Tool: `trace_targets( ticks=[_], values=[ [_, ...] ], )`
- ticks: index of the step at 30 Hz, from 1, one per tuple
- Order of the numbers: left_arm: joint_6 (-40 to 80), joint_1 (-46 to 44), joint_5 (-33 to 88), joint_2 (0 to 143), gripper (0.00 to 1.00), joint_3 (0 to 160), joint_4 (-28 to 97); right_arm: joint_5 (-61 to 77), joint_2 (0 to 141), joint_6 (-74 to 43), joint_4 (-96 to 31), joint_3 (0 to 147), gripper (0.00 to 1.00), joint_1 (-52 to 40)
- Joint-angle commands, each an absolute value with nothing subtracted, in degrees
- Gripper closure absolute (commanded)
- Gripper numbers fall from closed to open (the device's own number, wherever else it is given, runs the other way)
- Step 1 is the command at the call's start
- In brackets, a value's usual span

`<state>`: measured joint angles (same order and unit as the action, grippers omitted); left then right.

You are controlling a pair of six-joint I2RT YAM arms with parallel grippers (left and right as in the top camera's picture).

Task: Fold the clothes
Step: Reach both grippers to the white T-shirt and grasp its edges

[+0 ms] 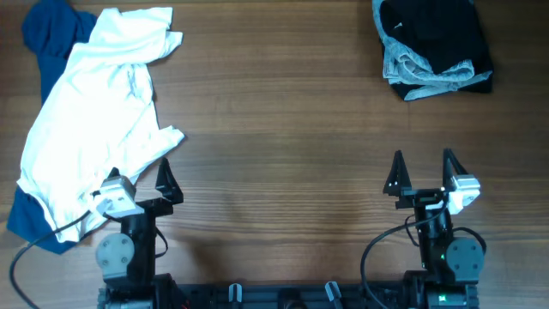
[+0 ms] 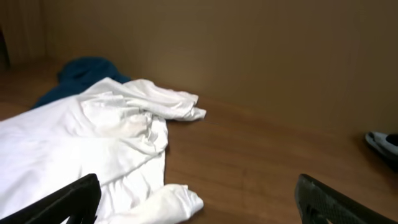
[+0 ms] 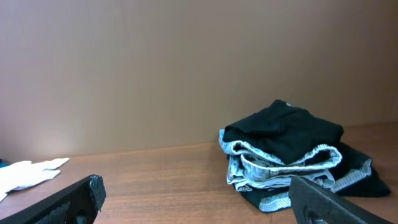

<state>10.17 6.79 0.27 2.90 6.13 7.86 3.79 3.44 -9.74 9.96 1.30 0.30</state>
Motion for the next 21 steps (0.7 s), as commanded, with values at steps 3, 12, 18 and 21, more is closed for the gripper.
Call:
trace_targets(
  ticks=[3,12,18,21],
  values=[
    [9.87,6.55,-0.32,13.91,0.00,19.46,12.47,7.46,14.31,-5.96,14.76,8.45,0.00,-0.03],
    [10.96,6.55,3.75,44.03,0.00,51.77,38.89,22.46,54.11,-6.02,4.27,42.57,0.00,-0.03],
    [10.74,6.55,10.11,61.65,0.00,66.74,52.45,25.61,73.89,-2.66,-18.13,63.26,0.00,-0.03],
    [10.76,6.52,10.04,68.49,0.00,66.76,51.94,25.52,78.67,-2.57,-19.27,64.93,0.00,-0.03]
  ],
)
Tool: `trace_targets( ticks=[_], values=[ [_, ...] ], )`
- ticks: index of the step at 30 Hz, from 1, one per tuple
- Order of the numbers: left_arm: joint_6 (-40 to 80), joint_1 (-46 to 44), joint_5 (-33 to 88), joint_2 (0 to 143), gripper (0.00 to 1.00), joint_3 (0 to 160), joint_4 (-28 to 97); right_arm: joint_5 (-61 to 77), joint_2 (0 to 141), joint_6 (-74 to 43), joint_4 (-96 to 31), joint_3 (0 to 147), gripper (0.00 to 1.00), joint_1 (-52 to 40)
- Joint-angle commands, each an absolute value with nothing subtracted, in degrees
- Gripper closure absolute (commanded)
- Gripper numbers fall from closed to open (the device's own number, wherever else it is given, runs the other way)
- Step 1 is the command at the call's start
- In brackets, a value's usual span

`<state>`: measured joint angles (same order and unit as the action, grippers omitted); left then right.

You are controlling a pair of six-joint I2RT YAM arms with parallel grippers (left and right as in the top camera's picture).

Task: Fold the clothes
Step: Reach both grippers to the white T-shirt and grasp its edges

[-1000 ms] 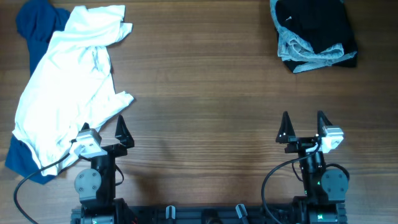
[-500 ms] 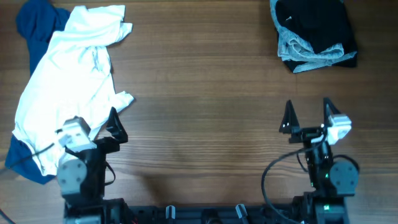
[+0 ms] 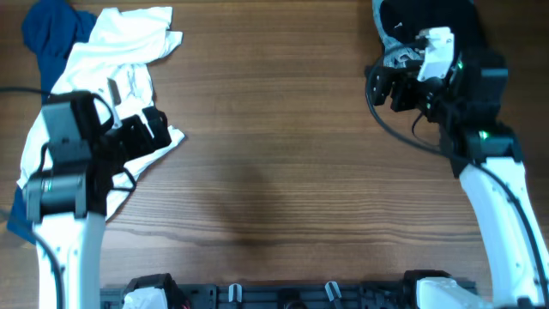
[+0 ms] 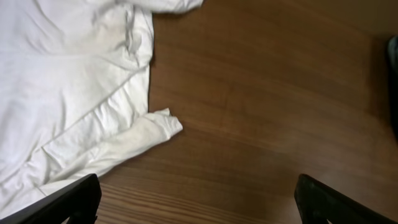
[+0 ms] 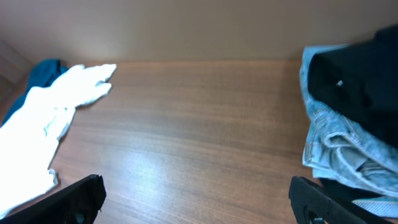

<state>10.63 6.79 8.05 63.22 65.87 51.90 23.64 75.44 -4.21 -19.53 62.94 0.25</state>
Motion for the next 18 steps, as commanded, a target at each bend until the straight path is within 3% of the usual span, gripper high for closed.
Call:
trace_targets(
  ticks=[1,5,8,10,18],
  values=[
    [10.76,6.55,10.02,71.55,0.00,66.76,51.70,25.52,80.18,-3.11,-18.46,64.93,0.00,-0.03],
    [10.72,6.55,10.46,82.24,0.00,66.76,48.56,25.54,84.58,-3.16,-17.56,64.93,0.00,-0.03],
    [10.74,6.55,10.15,89.36,0.19,66.76,43.79,25.52,87.90,-3.01,-17.56,64.93,0.01,-0.05],
    [10.74,6.55,8.40,93.49,0.22,66.76,41.06,25.52,89.84,-3.01,-17.61,64.90,0.01,-0.05],
    [10.72,6.52,-0.84,105.78,0.21,66.76,36.56,25.52,93.34,-3.01,-17.58,64.90,0.02,-0.05]
  ],
)
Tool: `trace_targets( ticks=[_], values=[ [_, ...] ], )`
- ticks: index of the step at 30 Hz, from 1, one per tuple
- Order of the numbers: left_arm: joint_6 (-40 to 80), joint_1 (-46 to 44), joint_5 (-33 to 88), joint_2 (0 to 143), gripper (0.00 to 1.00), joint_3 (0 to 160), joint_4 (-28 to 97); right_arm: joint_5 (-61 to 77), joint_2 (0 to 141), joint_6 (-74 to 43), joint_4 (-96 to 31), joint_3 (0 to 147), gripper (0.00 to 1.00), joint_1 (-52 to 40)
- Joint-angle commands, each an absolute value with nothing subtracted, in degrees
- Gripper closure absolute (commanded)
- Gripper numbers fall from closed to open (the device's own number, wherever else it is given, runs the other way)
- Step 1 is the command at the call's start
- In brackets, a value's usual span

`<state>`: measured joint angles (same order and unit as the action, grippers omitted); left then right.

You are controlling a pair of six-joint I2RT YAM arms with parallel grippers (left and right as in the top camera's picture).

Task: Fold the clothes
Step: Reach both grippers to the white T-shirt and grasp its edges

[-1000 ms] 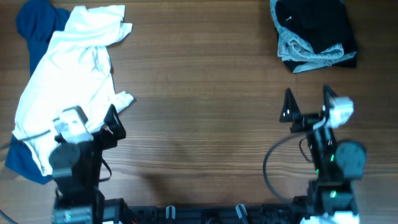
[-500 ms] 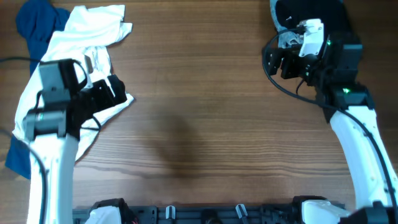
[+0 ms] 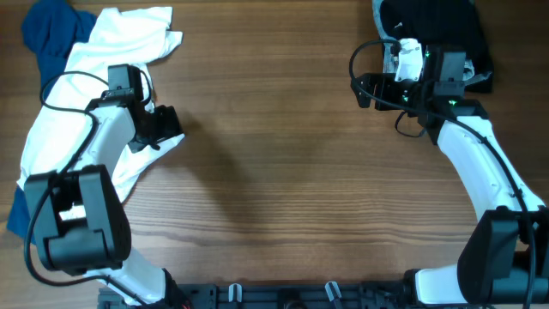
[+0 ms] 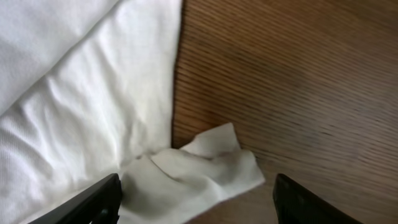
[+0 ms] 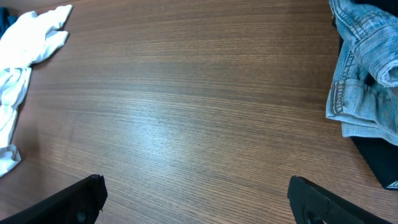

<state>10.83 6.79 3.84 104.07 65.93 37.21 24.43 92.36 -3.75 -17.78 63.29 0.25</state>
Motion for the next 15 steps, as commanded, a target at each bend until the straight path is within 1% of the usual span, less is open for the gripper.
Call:
trace_targets(
  ticks=[1,4,5,7,8,9,10,11,12,15],
  values=[
    [10.72,6.52,-1.32,106.30,0.21,66.76,36.38,25.52,93.34,-3.01,-17.58,64.90,0.02,-0.05],
    [10.70,6.20,-1.43,108.68,0.23,66.76,35.94,25.52,93.34,-3.03,-17.58,64.90,0.02,-0.05],
    [10.72,5.91,-1.41,109.69,0.26,66.76,35.97,25.52,93.34,-3.03,-17.58,64.90,0.03,-0.05],
    [10.74,5.06,-1.41,110.63,0.46,66.76,36.25,25.52,93.34,-3.01,-17.58,64.90,0.05,-0.05],
    [10.74,4.58,-1.41,110.65,0.68,66.76,36.23,25.52,93.34,-3.03,-17.61,64.90,0.07,-0.05],
    [10.76,4.03,-1.39,110.61,0.85,66.76,36.14,25.52,93.34,-3.03,-17.61,64.90,0.08,-0.05],
    [10.76,3.66,-1.39,110.59,0.96,66.78,36.16,25.52,93.34,-3.05,-17.61,64.90,0.10,-0.05],
    [10.98,2.66,-1.37,109.91,0.96,67.85,37.41,25.52,93.34,-3.14,-17.61,64.90,0.14,-0.05],
    [11.53,1.83,-1.15,108.92,0.96,69.95,39.77,25.52,93.34,-3.14,-17.61,64.90,0.16,-0.05],
    [14.44,-2.09,-0.01,105.06,0.96,83.83,49.95,25.52,93.34,-3.20,-17.58,64.90,0.16,-0.03]
  ],
)
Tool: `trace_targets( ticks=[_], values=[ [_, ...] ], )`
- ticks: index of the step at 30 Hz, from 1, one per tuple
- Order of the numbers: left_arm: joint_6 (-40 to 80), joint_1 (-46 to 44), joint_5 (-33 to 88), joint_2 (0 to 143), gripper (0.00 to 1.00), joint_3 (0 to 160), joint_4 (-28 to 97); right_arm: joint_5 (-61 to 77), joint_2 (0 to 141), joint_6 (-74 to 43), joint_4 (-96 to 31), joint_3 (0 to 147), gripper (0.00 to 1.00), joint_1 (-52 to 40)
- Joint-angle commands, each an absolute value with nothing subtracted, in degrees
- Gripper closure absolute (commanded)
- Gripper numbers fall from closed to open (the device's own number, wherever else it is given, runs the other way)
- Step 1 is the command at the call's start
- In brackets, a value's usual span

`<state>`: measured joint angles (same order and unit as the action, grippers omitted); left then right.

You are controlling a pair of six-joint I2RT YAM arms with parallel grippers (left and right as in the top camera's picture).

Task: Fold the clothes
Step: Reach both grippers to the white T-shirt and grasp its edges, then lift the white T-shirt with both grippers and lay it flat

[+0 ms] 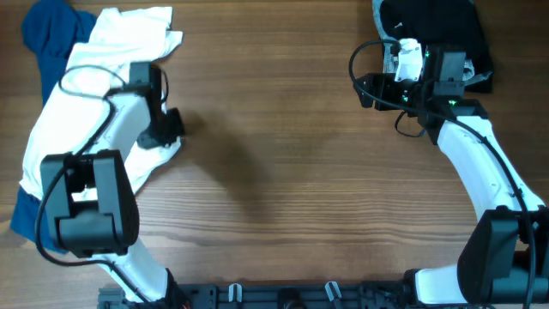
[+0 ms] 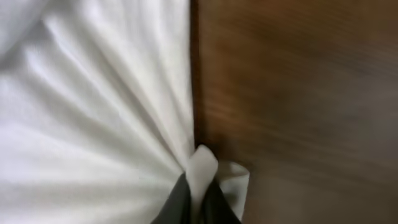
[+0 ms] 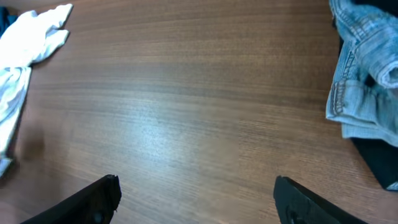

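Note:
A crumpled white shirt (image 1: 90, 107) lies at the table's left side, partly over a blue garment (image 1: 47, 30). My left gripper (image 1: 167, 127) is at the shirt's right edge, shut on a pinched fold of its white cloth (image 2: 200, 171). A pile of black and denim clothes (image 1: 433, 43) sits at the far right. My right gripper (image 1: 373, 86) hovers open just left of that pile, over bare wood; the denim (image 3: 360, 68) shows at the right of its wrist view.
The wooden table (image 1: 283, 172) spreads between the two clothes piles. Both arm bases stand at the near edge, and cables loop around each arm.
My left gripper was open just above the shirt's sleeve tip; it has come down and shut on that cloth. My right gripper has barely moved.
Both grippers stood open at the near edge, by the arm bases. Then the left was out over the white shirt and the right by the dark pile. The left then hung at the shirt's right edge, where it now grips the cloth.

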<state>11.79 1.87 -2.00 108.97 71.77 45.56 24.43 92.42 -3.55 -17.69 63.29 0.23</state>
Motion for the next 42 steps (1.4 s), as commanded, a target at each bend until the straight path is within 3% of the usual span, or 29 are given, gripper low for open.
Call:
trace_targets(
  ticks=[1,5,12,18,27,29,31,33,34,42],
  values=[
    [14.44,-3.60,1.06,103.98,0.96,88.97,52.31,25.54,93.34,-3.22,-17.61,64.90,0.17,-0.05],
    [14.63,-10.17,4.16,100.88,0.96,105.56,54.65,27.51,93.34,-3.53,-18.72,64.90,0.15,-0.05],
    [18.74,-15.03,7.38,100.05,0.96,115.20,47.51,36.05,93.34,-0.78,-18.90,64.90,0.12,-2.74],
    [21.96,-15.29,11.84,99.39,0.96,116.73,43.94,35.81,93.62,3.46,-15.70,64.86,0.09,-12.36],
    [23.00,-18.52,13.06,99.33,0.96,116.73,42.81,33.50,103.26,-0.71,1.39,64.86,0.13,-24.40],
    [23.03,-19.00,13.06,99.33,0.96,116.73,42.81,33.45,104.05,-2.17,2.61,64.86,0.20,-26.17],
    [24.69,-19.03,13.06,99.33,0.96,116.71,42.81,33.34,104.05,-2.17,2.57,64.86,0.40,-27.16],
    [26.02,-19.00,13.04,99.33,0.96,116.71,42.78,30.50,104.05,-5.96,2.31,64.86,0.82,-27.09],
    [26.00,-19.00,13.04,99.33,0.96,116.71,42.76,29.17,104.05,-8.23,2.11,64.86,0.96,-27.09],
    [25.98,-14.59,12.60,99.31,0.96,116.71,44.07,28.40,96.92,-8.99,-5.34,64.88,0.96,-21.61]
  ],
)
